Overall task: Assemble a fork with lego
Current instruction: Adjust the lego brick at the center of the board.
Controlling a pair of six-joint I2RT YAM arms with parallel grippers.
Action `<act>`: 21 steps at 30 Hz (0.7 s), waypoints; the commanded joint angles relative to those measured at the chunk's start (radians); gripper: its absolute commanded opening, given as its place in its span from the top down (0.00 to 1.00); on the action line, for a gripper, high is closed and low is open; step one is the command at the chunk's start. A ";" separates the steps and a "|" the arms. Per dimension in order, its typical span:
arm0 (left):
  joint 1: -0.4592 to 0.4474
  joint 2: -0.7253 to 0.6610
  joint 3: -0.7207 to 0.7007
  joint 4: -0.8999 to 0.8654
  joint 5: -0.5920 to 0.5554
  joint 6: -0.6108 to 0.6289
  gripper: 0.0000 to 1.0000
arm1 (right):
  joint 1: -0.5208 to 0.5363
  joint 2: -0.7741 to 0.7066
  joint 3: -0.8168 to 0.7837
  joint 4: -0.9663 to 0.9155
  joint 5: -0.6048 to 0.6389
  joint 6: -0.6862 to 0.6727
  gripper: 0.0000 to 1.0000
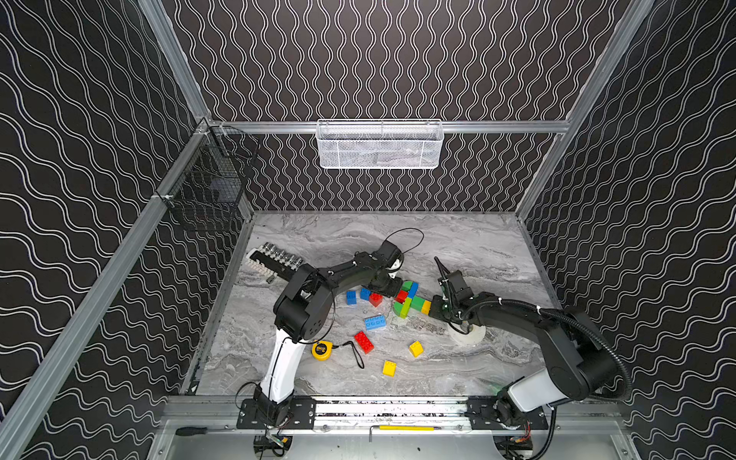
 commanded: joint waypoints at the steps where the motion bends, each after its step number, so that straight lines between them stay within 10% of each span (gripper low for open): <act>1: -0.014 0.010 -0.008 -0.015 0.048 0.041 0.98 | 0.002 0.017 0.012 0.014 -0.020 -0.026 0.98; 21: -0.034 0.032 0.014 -0.008 0.115 0.063 0.99 | 0.030 0.052 0.042 0.043 -0.044 -0.082 0.99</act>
